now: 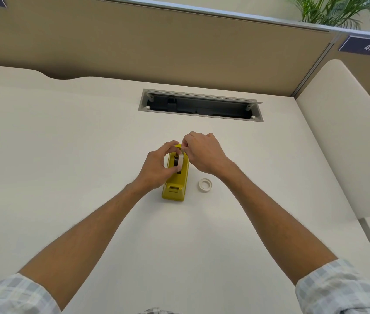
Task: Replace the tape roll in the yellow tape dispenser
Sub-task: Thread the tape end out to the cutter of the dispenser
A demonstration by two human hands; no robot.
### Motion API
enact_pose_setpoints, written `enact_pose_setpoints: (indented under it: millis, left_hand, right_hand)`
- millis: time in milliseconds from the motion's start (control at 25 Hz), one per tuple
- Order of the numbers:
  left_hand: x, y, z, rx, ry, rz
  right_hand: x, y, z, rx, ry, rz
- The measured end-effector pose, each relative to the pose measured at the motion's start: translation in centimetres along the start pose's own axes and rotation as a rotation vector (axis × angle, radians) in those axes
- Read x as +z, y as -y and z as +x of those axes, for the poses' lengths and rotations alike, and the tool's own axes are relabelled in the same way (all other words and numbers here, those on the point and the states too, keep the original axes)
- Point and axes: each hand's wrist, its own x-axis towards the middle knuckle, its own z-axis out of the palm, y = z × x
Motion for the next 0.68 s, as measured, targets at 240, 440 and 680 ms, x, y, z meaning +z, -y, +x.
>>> enact_pose_setpoints:
  millis: [240,440,680]
  left_hand:
    - [0.34,0.04,-0.07,0.011,0.018,-0.035]
    - [0.61,0.12,-0.16,0.013,0.003,-0.066]
    - [0.37,0.09,0.03,0.05,0.012,-0.069]
  right_hand:
    - [0.18,0.21,0.08,0.005,0.015,-0.002]
    - [0.02,-0.03,-0.14,0.01,0.015,0.007]
    - [0.42,0.05,-0.38,0.002,0.03,-0.011]
